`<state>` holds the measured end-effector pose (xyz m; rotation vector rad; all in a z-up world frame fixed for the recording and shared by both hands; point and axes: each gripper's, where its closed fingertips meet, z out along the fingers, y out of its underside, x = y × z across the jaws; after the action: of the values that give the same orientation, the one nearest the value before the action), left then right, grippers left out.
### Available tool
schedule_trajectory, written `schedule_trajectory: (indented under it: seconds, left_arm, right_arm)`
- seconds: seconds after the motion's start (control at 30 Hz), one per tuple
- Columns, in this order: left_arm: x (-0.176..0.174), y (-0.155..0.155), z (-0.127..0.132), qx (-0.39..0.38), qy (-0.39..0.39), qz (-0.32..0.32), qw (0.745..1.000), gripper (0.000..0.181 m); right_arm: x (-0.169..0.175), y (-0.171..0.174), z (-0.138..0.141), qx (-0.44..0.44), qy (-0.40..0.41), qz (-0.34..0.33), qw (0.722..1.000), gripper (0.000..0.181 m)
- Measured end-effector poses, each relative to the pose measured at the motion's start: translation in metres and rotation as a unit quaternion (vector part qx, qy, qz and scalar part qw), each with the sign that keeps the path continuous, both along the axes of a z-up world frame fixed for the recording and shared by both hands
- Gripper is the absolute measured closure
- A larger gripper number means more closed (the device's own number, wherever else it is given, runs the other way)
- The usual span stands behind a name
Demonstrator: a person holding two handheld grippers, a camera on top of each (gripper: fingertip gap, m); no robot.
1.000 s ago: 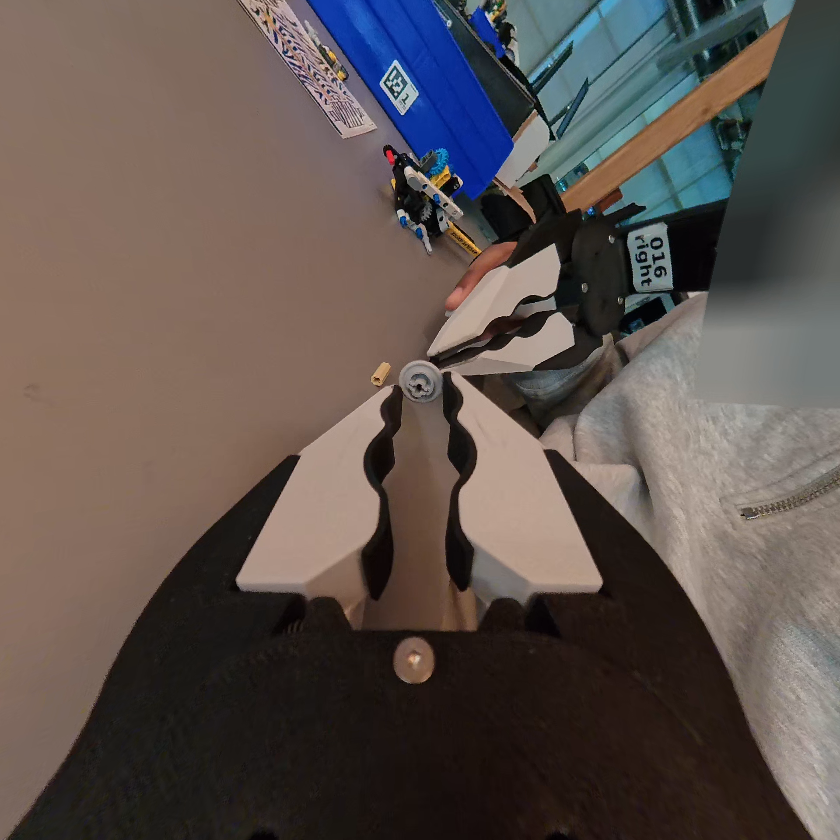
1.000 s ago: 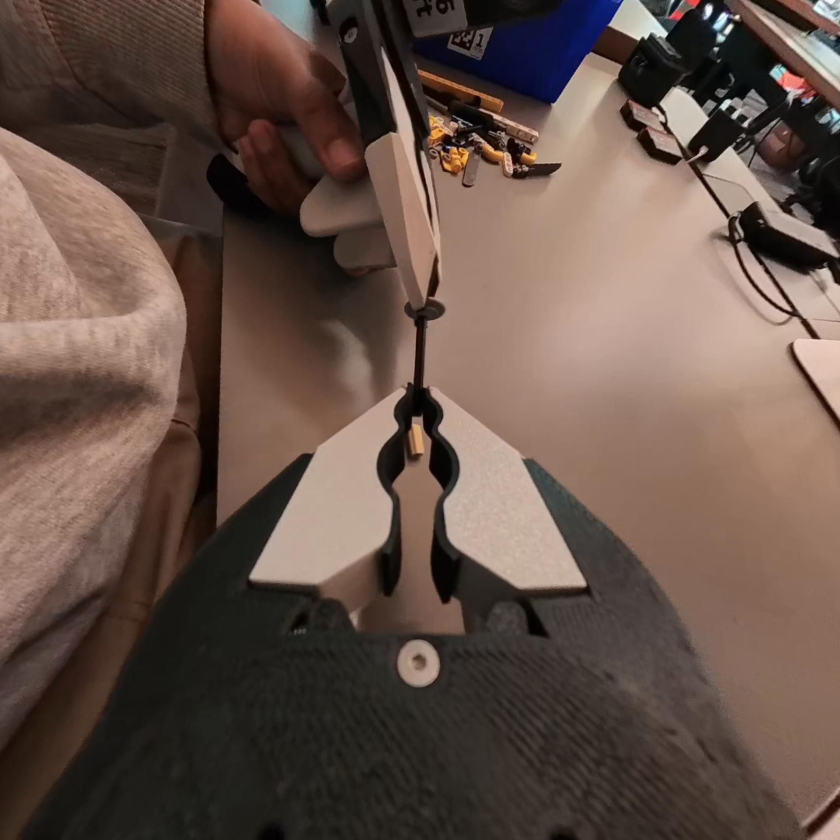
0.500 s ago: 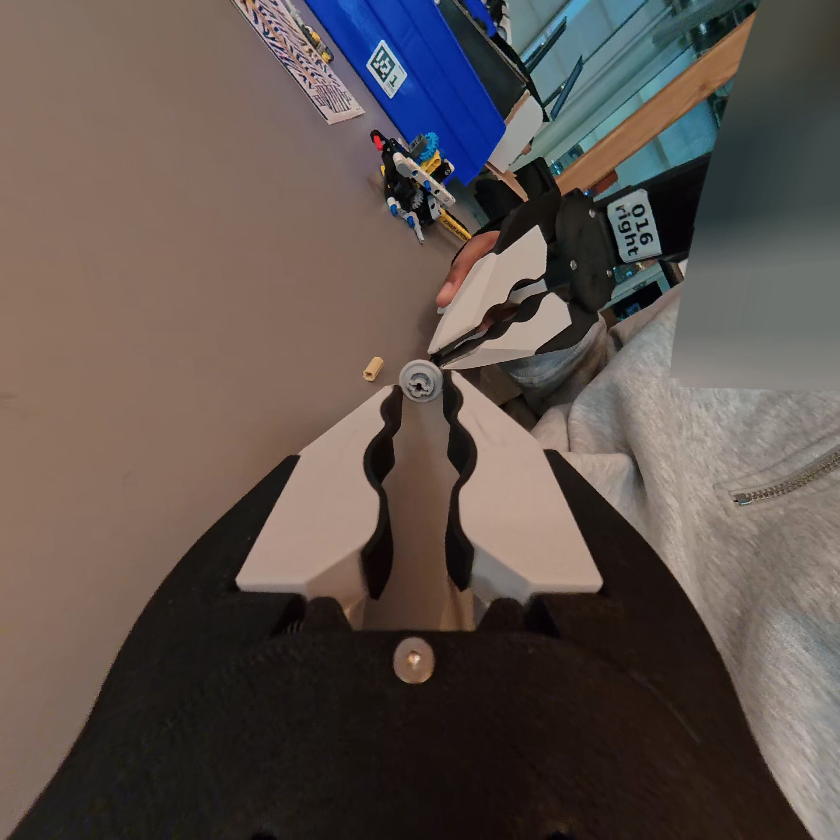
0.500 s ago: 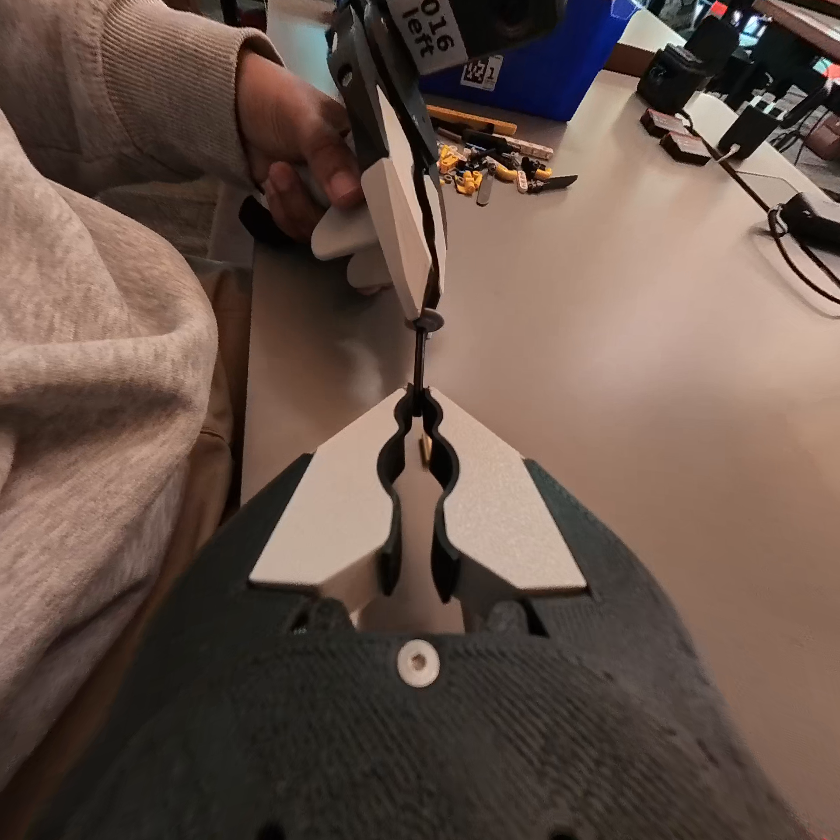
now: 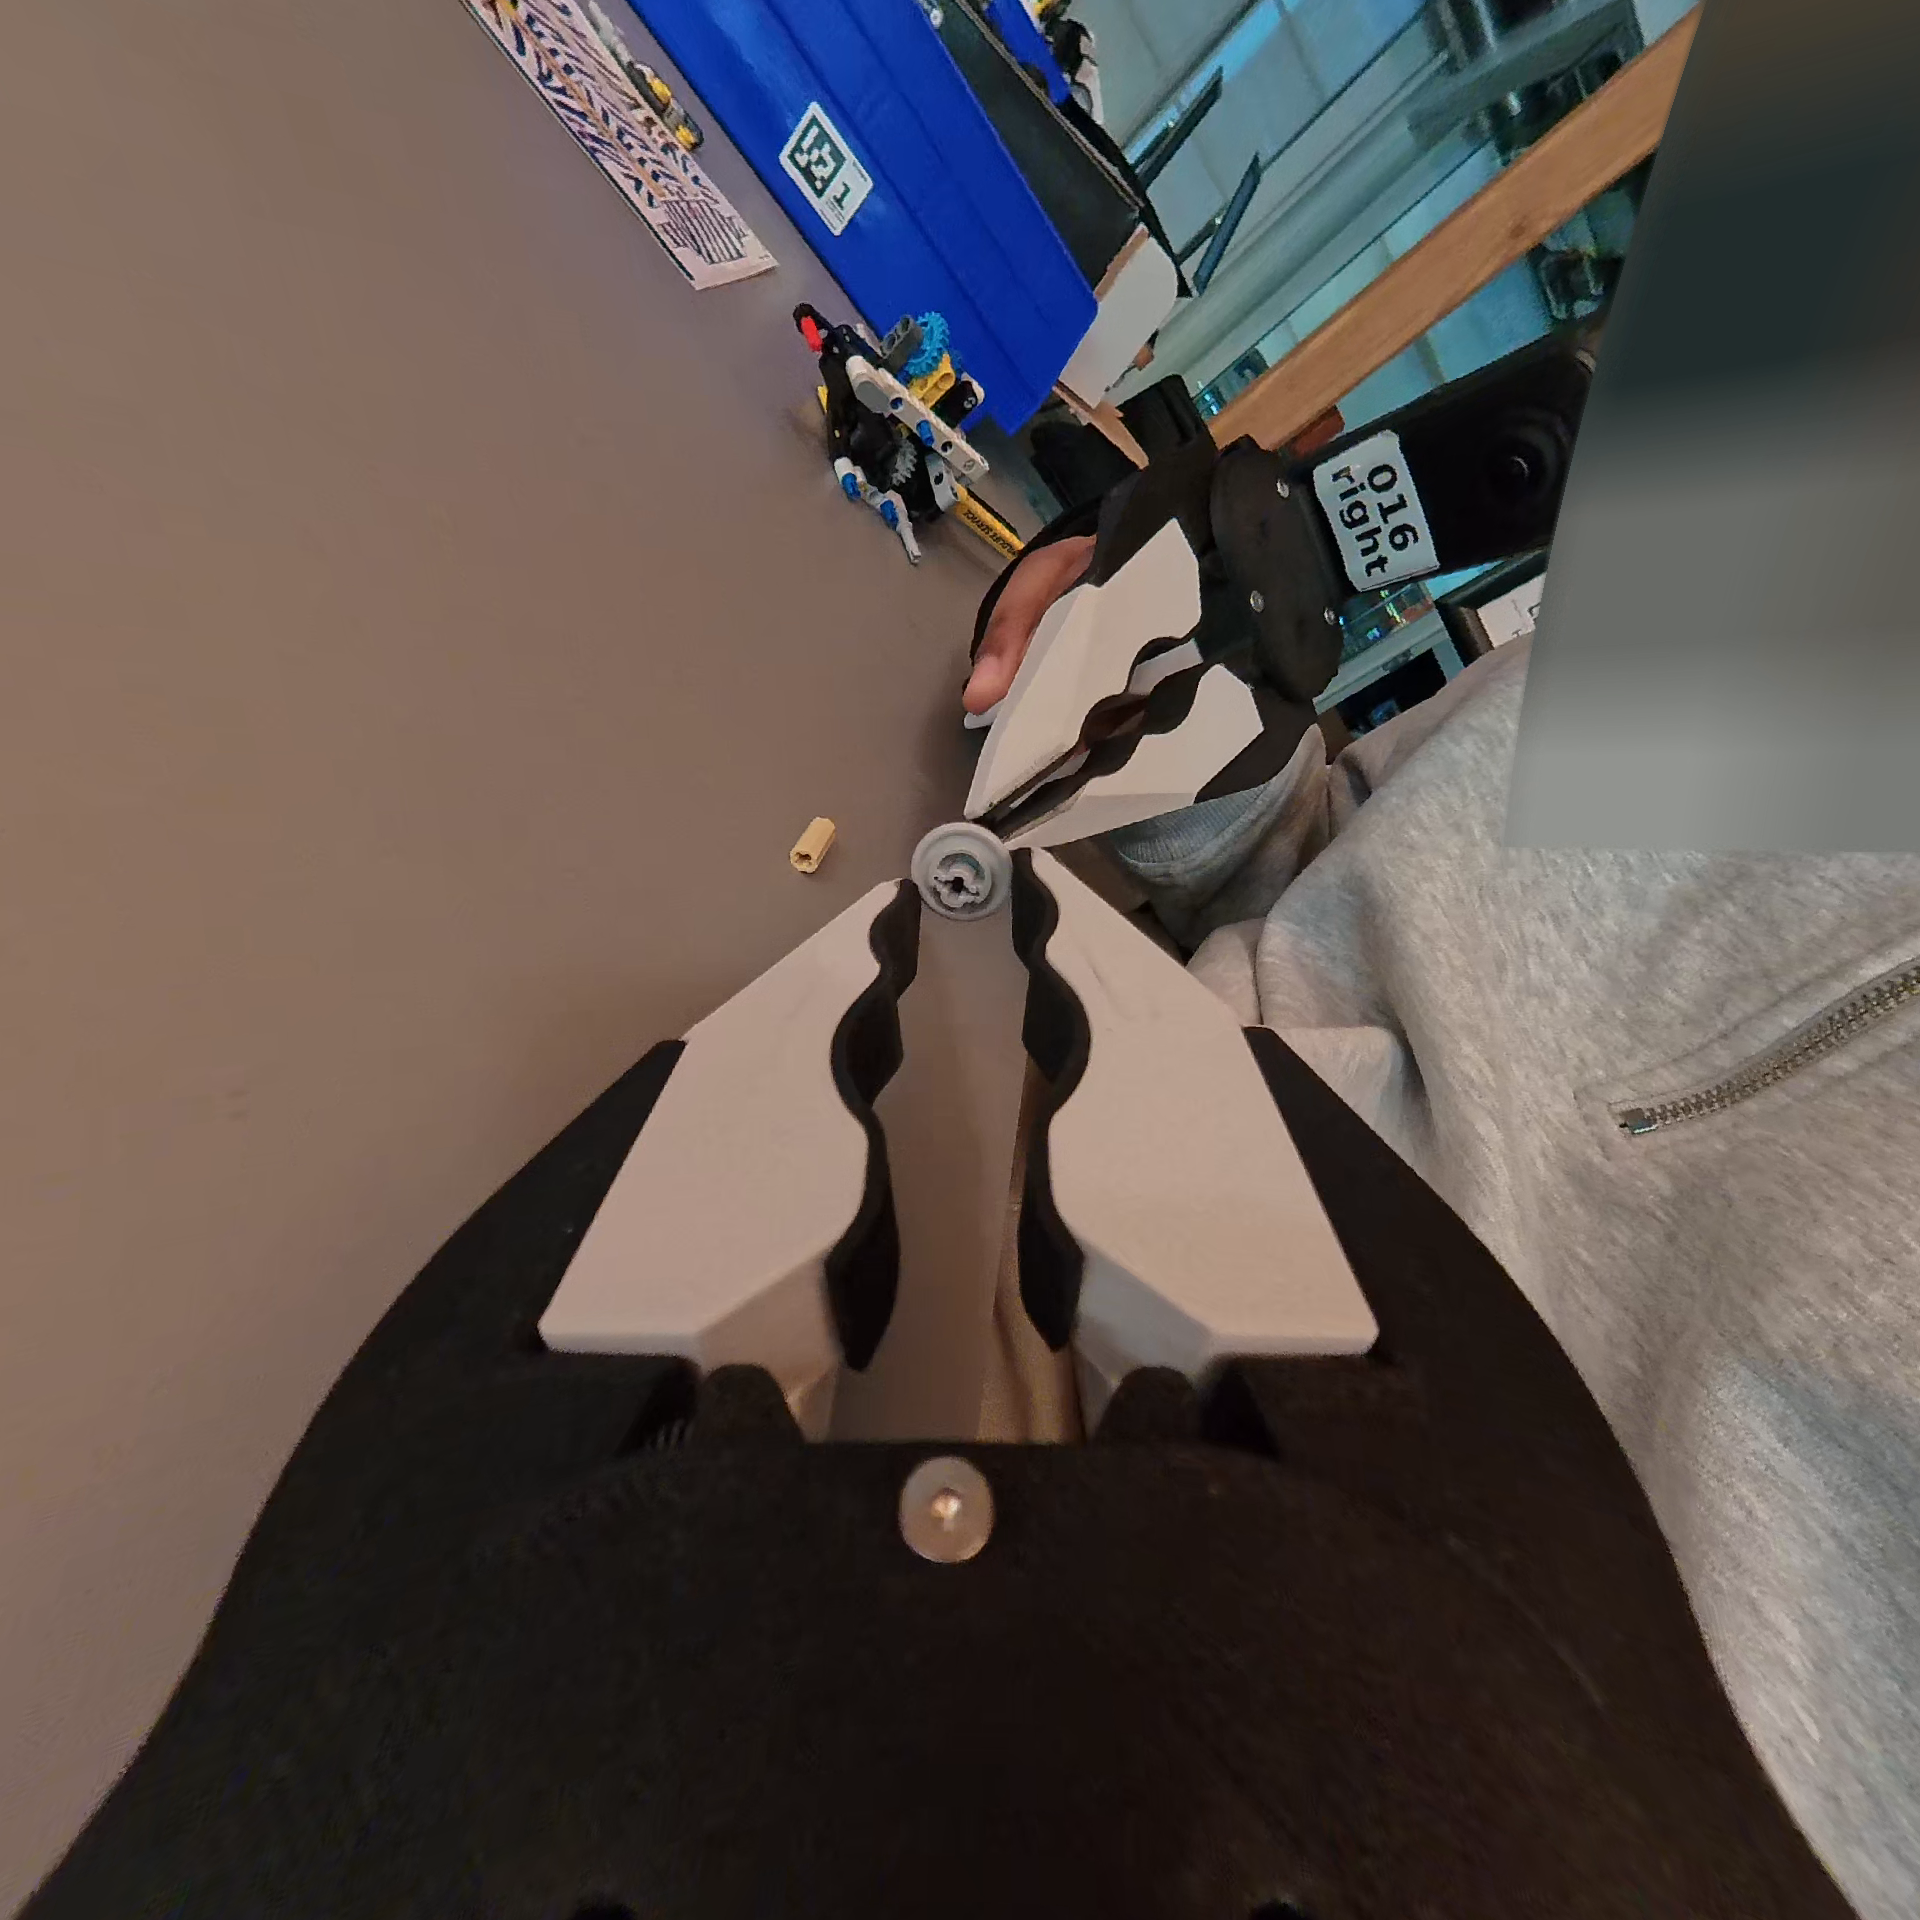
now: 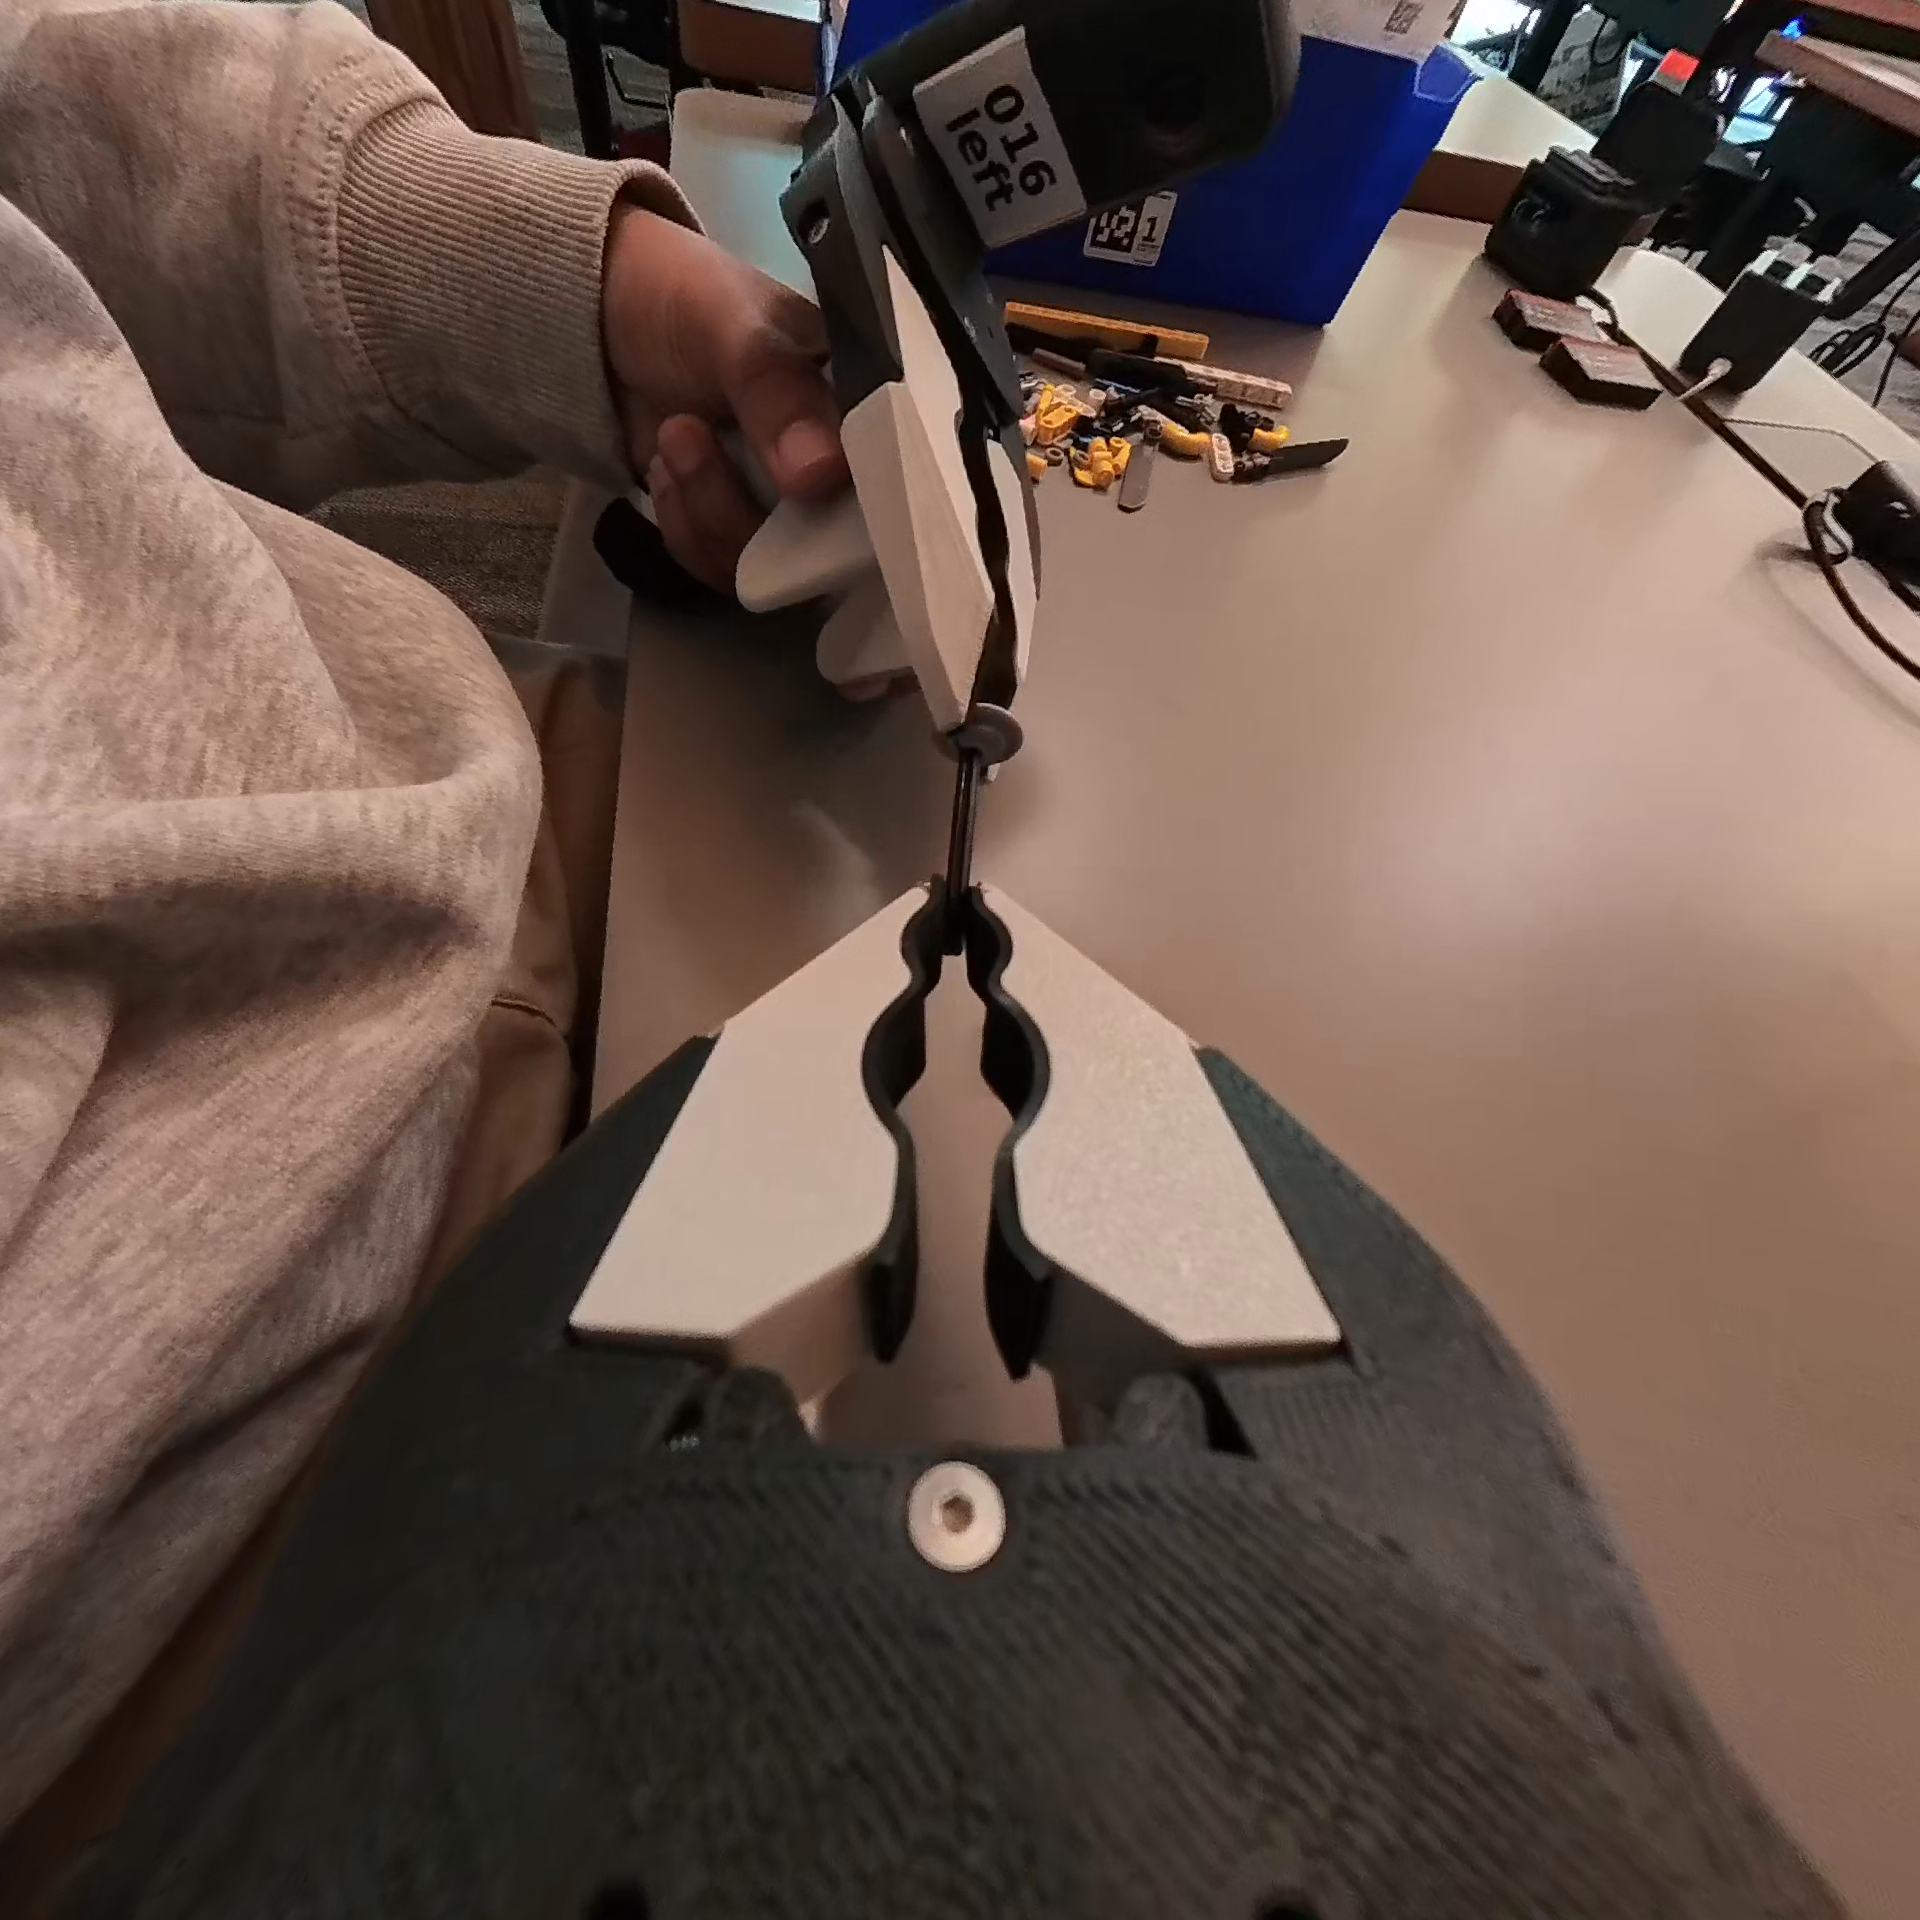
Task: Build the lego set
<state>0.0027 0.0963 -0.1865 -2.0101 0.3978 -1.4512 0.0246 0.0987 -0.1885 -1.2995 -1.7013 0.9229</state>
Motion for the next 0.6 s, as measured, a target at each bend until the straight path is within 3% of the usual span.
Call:
schedule_trajectory:
  seconds: [0.47, 0.6]
  left_arm:
    - [0.0000, 0.0041, -0.0009, 0.006, 0.012, 0.019, 1.000, 0.159]
    - [-0.0019, 0.0066, 0.0006, 0.009, 0.009, 0.030, 0.999, 0.150]
  right_arm:
    - [-0.0033, 0.0049, 0.0021, -0.005, 0.009, -0.019, 1.000, 0.179]
    - [-0.0040, 0.0081, 0.0029, -0.011, 0.012, -0.029, 0.999, 0.179]
